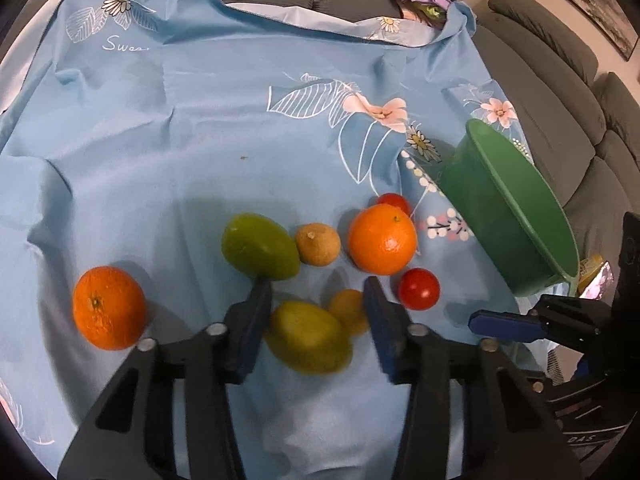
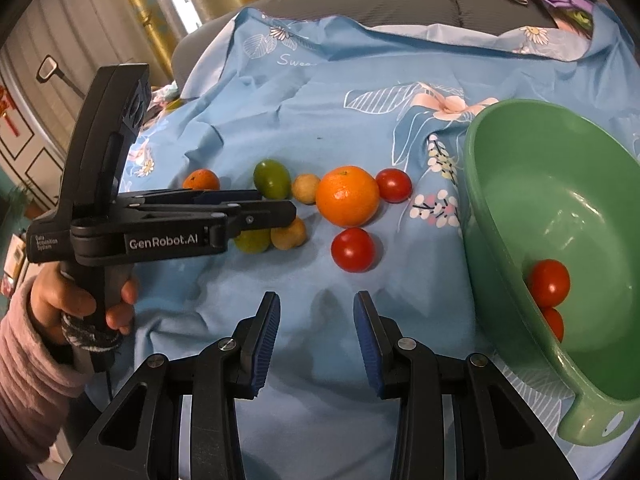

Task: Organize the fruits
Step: 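Grasp the yellow mango with the left tool while the right tool grasps a green fruit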

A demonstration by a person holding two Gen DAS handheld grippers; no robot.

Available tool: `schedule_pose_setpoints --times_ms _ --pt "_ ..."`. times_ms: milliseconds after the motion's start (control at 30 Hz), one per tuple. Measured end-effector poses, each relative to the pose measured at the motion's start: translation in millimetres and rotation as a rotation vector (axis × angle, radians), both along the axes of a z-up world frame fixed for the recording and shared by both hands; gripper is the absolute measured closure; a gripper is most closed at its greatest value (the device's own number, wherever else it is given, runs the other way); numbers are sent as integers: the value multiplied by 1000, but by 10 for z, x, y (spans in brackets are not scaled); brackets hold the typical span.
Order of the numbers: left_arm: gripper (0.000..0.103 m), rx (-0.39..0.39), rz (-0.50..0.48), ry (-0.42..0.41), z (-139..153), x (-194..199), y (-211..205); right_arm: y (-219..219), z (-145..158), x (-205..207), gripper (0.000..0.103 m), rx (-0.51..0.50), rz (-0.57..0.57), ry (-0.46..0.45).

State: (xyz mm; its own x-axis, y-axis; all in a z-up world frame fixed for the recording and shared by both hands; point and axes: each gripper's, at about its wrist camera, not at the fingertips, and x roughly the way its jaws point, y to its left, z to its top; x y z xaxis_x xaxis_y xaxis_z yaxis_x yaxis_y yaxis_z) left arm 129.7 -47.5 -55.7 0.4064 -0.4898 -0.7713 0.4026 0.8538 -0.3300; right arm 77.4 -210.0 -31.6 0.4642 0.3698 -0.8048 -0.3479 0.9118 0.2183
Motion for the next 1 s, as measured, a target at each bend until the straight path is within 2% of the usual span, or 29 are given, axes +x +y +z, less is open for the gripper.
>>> schedule_pose_setpoints --times_ms 67,267,367,467,667,733,867,933,1000 --pt "68 -11 6 8 3 6 17 -3 -1 -3 65 0 -2 0" --pt "70 -20 28 14 -15 -36 133 -7 2 13 64 -1 -7 0" --pt "65 -22 25 16 -33 -36 172 10 10 23 65 -1 -8 2" --pt "51 1 19 21 -29 -36 144 26 24 22 65 -1 -5 -1" --pt "47 37 -19 35 -82 -148 122 29 35 47 64 -2 -1 -1" --pt "48 30 -14 30 -91 -145 139 35 17 58 64 0 -3 2" --pt "61 6 -19 42 -99 -117 82 61 12 69 64 -1 10 4" --pt "62 35 -22 19 -90 -137 20 82 36 89 64 -11 16 -7" --pt "62 29 -2 17 -85 -136 55 95 80 128 64 -11 17 -22"
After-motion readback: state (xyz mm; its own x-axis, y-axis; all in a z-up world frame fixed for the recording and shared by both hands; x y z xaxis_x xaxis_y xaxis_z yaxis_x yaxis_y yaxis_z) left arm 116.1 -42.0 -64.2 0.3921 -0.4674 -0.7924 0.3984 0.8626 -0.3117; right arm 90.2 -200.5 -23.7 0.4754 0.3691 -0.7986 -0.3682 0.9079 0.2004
